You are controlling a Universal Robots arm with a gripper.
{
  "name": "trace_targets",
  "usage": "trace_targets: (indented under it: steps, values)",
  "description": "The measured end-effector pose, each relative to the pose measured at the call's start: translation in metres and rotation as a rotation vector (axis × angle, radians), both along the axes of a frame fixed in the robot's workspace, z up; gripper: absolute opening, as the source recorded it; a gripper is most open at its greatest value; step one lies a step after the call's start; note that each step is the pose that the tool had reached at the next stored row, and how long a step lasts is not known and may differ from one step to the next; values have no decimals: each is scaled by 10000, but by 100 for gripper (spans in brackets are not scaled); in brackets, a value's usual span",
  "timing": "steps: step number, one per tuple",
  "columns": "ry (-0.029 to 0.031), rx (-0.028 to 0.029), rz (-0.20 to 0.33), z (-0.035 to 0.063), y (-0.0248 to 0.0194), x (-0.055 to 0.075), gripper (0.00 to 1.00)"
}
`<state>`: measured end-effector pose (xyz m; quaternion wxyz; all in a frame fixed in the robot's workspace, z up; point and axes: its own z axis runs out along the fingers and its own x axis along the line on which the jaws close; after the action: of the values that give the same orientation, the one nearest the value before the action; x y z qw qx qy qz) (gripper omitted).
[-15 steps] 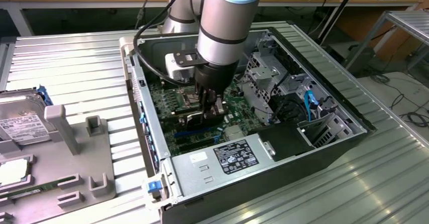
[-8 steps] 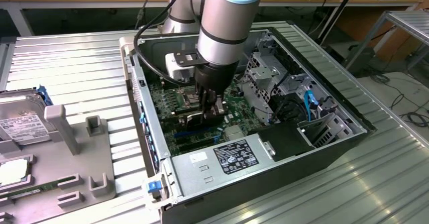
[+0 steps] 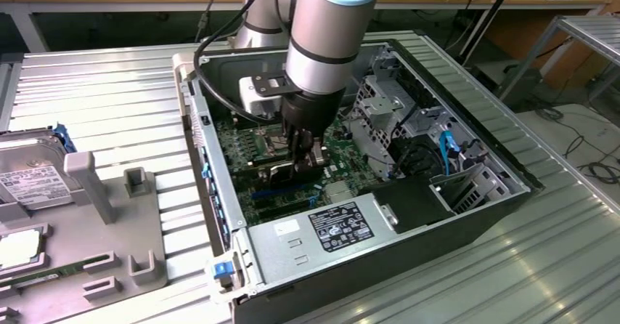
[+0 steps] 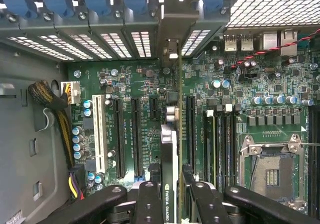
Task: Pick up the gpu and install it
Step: 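Insert the gpu into the slot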
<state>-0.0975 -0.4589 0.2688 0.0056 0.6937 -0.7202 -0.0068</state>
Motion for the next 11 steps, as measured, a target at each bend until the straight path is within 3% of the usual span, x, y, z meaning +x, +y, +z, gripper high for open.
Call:
trace_targets:
  steps: [1,5,11]
  values:
    - [0,0,0,0,0,1,27]
    - [138,5,0,16,0,8,27]
    - [139,5,2,9,0,-4,27]
